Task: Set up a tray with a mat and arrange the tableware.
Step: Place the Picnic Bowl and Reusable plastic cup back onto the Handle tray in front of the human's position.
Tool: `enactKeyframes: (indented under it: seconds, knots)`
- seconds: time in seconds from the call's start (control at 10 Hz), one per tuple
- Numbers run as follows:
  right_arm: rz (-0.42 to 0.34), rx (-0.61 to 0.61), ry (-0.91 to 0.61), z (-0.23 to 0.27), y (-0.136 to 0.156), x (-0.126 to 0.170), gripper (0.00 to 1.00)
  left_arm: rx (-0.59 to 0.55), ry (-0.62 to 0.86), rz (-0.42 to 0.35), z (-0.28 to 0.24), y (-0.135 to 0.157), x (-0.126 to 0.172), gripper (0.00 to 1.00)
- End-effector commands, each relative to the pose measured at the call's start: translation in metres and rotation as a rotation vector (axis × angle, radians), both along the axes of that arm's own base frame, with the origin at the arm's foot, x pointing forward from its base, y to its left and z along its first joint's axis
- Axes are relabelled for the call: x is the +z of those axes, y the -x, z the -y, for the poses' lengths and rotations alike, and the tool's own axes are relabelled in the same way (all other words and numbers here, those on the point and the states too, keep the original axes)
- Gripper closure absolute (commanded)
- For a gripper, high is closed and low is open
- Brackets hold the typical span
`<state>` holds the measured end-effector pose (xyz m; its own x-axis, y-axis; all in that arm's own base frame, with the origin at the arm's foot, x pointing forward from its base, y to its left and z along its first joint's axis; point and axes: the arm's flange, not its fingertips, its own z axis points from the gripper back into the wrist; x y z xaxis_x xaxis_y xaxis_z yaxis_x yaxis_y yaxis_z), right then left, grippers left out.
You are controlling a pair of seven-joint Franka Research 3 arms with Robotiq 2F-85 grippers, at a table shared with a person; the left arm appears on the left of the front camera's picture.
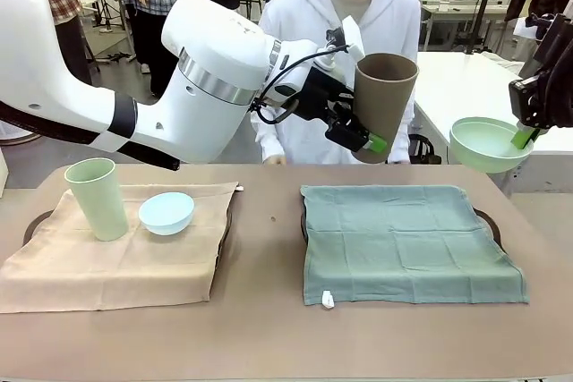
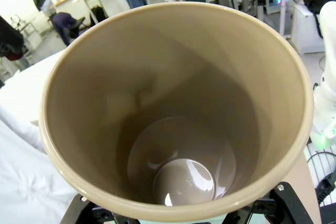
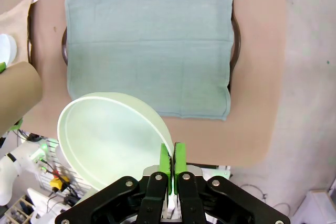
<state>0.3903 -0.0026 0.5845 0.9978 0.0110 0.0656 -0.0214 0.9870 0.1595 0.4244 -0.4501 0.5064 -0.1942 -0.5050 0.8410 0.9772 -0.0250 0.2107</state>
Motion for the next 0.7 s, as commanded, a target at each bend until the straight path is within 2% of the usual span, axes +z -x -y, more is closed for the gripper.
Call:
enactKeyframes:
  seconds: [0.0, 0.1, 0.2, 0.6]
  knots:
    - [0.001, -0.002, -0.001, 0.001, 0.002, 0.000, 1.00, -0.014, 0.007, 0.002, 0.000, 0.000, 0.002, 1.00]
    - [0.001, -0.002, -0.001, 0.001, 0.002, 0.000, 1.00, -0.014, 0.007, 0.002, 0.000, 0.000, 0.002, 1.00]
    - [0.000, 0.000, 0.000, 0.000, 0.000, 0.000, 0.96, 0.000, 0.000, 0.000, 0.000, 0.000, 0.000, 0.19]
    - [-0.009, 0.002, 0.041, -0.006, -0.055, -0.074, 0.96, -0.031, 0.041, -0.132, -0.023, -0.045, -0.085, 0.19]
